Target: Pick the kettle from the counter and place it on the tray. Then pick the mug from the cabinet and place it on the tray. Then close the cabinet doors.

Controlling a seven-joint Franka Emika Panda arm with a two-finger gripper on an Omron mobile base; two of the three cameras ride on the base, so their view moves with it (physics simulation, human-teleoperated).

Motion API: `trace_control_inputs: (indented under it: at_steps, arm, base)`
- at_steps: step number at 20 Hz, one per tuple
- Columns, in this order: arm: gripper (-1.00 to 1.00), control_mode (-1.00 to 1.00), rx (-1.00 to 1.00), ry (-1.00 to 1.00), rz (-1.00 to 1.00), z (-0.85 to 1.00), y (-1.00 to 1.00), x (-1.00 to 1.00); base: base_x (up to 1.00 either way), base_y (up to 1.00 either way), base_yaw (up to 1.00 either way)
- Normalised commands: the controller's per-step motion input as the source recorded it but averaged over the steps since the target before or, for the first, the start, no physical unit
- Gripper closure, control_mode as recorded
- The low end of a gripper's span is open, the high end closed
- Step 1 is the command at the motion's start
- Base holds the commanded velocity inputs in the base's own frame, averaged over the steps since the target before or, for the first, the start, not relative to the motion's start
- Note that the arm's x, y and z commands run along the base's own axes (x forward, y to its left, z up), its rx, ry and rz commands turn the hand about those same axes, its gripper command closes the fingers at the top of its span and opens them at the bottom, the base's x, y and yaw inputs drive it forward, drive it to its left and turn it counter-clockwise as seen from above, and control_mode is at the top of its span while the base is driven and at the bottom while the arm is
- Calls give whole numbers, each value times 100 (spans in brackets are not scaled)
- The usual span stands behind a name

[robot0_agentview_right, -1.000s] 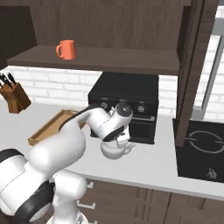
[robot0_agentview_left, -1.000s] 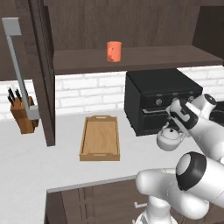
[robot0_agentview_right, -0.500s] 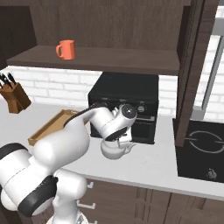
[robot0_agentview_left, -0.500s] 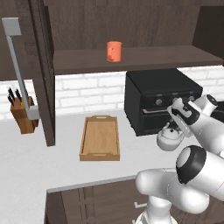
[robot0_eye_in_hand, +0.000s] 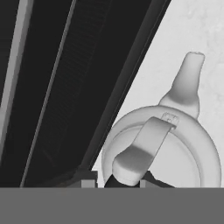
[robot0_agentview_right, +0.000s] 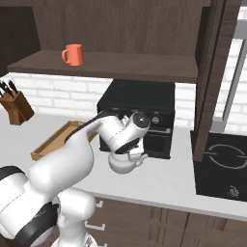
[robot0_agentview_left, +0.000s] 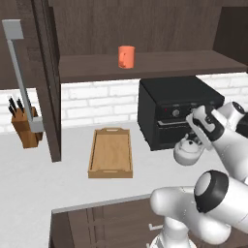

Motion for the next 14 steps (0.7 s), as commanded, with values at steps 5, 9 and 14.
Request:
trace_control_inputs:
  at_steps: [5,9,14]
  arm:
    - [100,-100,-1,0,2,53,74,-4]
    - [100,-100,-3,0,0,36,100,-1]
    - [100,-100,-8,1,0,23,100,-14]
  base:
    - [0,0,0]
    - [0,0,0]
    - [0,0,0]
